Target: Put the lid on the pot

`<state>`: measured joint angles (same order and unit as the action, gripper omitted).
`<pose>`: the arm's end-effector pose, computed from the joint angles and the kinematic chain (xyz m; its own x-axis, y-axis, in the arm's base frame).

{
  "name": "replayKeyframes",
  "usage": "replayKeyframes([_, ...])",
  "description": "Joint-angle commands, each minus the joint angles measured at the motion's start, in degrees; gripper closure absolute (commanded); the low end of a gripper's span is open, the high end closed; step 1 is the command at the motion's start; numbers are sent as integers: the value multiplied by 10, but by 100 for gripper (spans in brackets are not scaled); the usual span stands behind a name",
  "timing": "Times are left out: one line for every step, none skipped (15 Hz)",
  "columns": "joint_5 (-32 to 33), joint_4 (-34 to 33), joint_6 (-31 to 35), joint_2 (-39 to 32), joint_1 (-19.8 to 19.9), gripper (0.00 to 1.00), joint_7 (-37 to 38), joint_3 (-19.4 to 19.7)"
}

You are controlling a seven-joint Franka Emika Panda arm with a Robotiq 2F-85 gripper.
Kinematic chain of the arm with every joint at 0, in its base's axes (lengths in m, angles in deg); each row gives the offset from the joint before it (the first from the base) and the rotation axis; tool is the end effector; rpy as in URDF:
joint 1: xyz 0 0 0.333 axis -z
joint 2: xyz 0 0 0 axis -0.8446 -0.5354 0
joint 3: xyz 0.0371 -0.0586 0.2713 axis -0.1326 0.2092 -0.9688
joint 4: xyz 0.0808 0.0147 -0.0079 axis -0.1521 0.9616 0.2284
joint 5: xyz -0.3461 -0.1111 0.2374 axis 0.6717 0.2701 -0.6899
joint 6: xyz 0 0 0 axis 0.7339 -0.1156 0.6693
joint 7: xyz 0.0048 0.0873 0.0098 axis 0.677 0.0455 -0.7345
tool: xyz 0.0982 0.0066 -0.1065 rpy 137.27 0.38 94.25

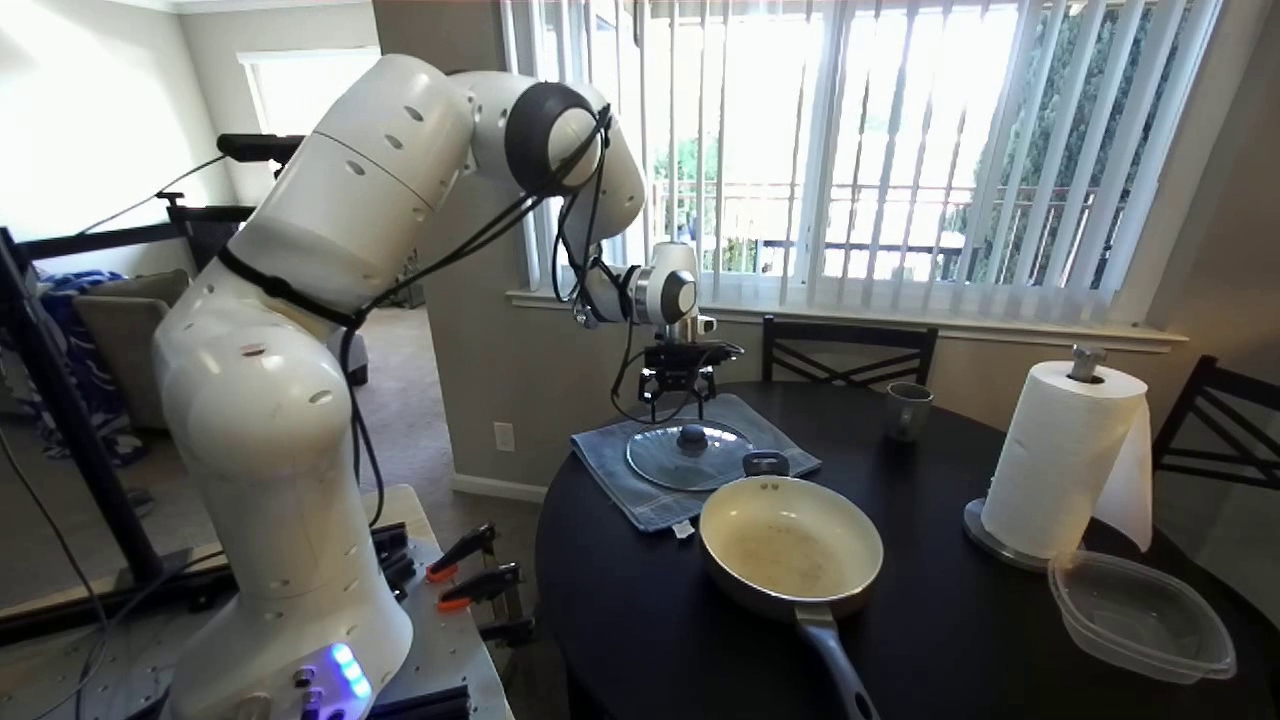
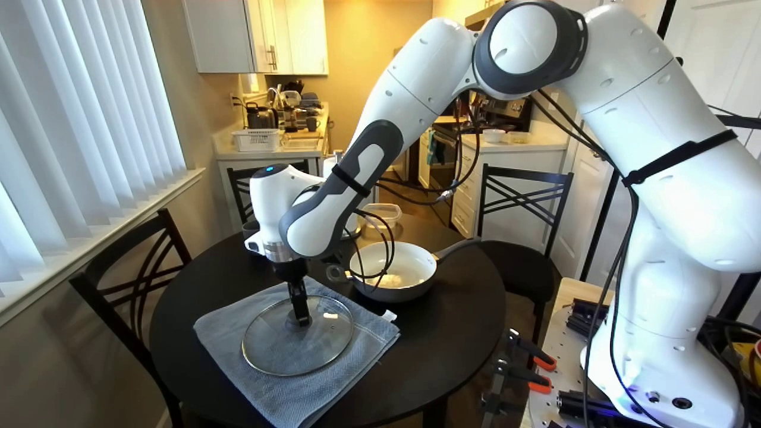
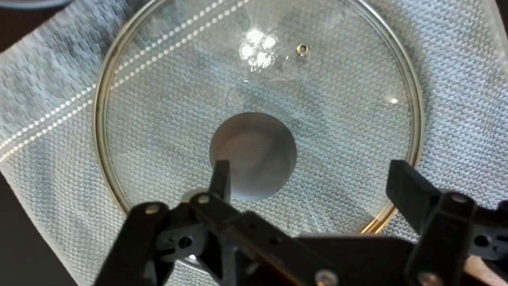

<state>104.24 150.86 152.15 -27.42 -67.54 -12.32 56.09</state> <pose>0.6171 0.2320 0.0599 0.5765 0.8148 -0.0612 0.8170 -0.5743 0.0510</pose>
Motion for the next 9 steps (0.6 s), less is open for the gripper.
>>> replayKeyframes([-15,-3,36,-13,20,0,-41,-10])
replayKeyframes([-17,1,46,-12,25,0,-44,-11])
replayKeyframes([-20,4,54,-13,31,0,-48,-14])
replayKeyframes([-22,4,56,-15,35,0,-53,-16])
replayKeyframes([-24,2,57,-17,39,0,-57,-17])
replayKeyframes([-27,1,59,-21,43,0,-62,-20])
replayKeyframes([-29,-3,56,-26,47,0,-67,-21])
replayKeyframes([-33,-7,55,-30,50,0,-73,-24])
replayKeyframes([-37,-15,50,-39,53,0,-81,-27])
